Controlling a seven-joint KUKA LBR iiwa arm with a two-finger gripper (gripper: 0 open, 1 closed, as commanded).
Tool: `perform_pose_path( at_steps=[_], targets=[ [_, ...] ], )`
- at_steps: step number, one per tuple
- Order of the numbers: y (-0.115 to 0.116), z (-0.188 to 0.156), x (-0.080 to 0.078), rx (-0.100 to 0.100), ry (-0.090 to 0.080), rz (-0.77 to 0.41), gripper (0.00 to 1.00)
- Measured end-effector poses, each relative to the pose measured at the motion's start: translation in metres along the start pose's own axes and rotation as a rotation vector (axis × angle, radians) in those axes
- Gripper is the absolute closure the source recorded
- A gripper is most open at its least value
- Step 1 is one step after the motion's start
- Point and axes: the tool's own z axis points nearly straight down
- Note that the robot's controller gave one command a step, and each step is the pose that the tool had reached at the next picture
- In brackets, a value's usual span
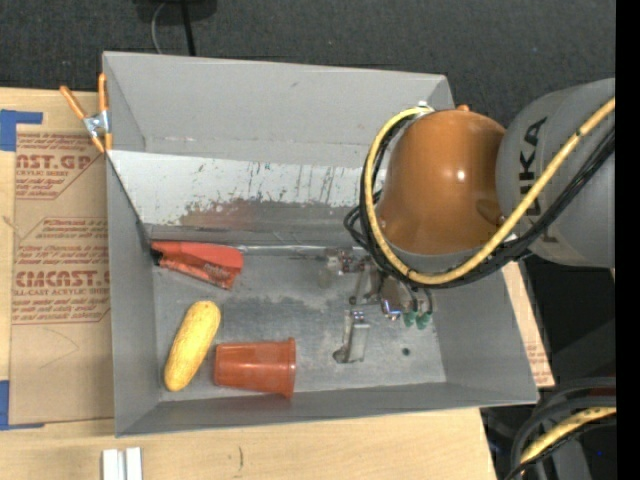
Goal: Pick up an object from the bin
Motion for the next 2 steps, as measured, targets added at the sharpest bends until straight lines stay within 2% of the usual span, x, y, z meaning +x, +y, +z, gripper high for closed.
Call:
perform_pose_path(
  at_steps=[1, 2],
  targets=[
    [0.000, -0.004, -0.001, -0.001, -0.008, 0.002, 0.00],
    [0.032, 0.010, -0.010, 0.001, -0.008, -0.038, 0.00]
  ],
)
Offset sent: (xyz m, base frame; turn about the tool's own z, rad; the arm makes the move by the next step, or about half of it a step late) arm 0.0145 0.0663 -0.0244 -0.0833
